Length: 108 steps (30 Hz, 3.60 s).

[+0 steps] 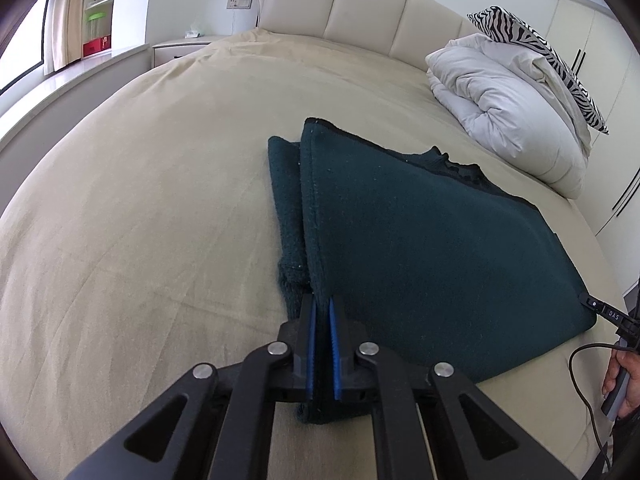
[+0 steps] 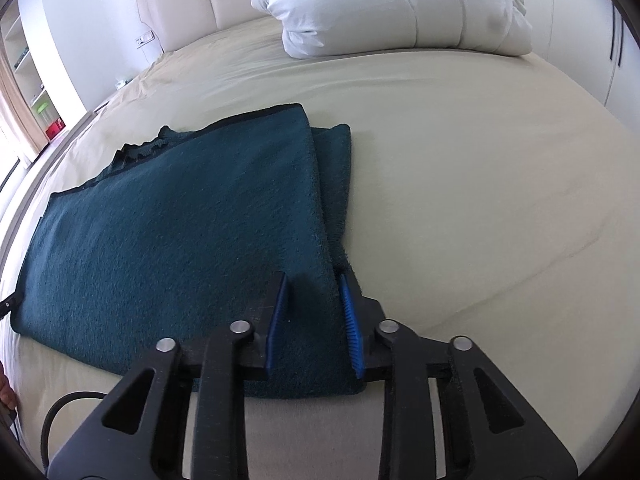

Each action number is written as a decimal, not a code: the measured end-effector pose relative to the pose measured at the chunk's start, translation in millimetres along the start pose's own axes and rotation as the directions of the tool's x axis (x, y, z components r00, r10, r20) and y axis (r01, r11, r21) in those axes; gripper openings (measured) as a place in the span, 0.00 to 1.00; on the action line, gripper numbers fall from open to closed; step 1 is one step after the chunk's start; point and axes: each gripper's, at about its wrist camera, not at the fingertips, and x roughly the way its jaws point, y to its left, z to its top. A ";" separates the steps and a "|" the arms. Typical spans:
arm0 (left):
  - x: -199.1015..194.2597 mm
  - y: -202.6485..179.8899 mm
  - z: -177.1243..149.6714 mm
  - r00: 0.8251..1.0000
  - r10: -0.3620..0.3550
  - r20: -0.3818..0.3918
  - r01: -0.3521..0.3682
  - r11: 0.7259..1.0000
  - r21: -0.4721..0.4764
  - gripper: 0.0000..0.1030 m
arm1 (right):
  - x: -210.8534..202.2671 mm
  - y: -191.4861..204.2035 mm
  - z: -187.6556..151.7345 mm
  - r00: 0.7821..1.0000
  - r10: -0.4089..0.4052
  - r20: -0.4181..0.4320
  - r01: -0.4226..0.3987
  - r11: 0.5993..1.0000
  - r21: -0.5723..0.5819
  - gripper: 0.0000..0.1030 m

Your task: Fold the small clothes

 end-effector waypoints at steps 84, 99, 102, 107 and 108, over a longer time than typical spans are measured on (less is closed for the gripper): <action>35.0 -44.1 61.5 0.989 -0.096 0.109 0.100 0.994 -0.033 0.40 | 57.7 -42.0 86.1 0.923 0.317 0.219 -0.384 0.807 0.448 0.10; 38.4 -51.9 -3.5 0.999 -0.046 -0.007 0.046 0.994 0.097 0.46 | 77.2 100.1 -11.3 0.751 0.660 0.017 -0.621 0.699 0.355 0.23; 38.9 -52.8 -4.4 0.999 -0.040 -0.006 0.040 0.994 0.105 0.46 | 66.8 48.2 -12.0 0.823 0.561 0.085 -0.542 0.732 0.412 0.23; 40.1 -52.3 -4.8 0.999 -0.043 -0.008 0.043 0.993 0.106 0.46 | 29.6 -2.7 -12.7 0.933 0.319 0.168 -0.360 0.782 0.509 0.31; 39.8 -52.6 -5.3 0.999 -0.041 -0.007 0.041 0.993 0.108 0.46 | 23.3 -1.0 -10.8 0.934 0.308 0.180 -0.357 0.782 0.511 0.31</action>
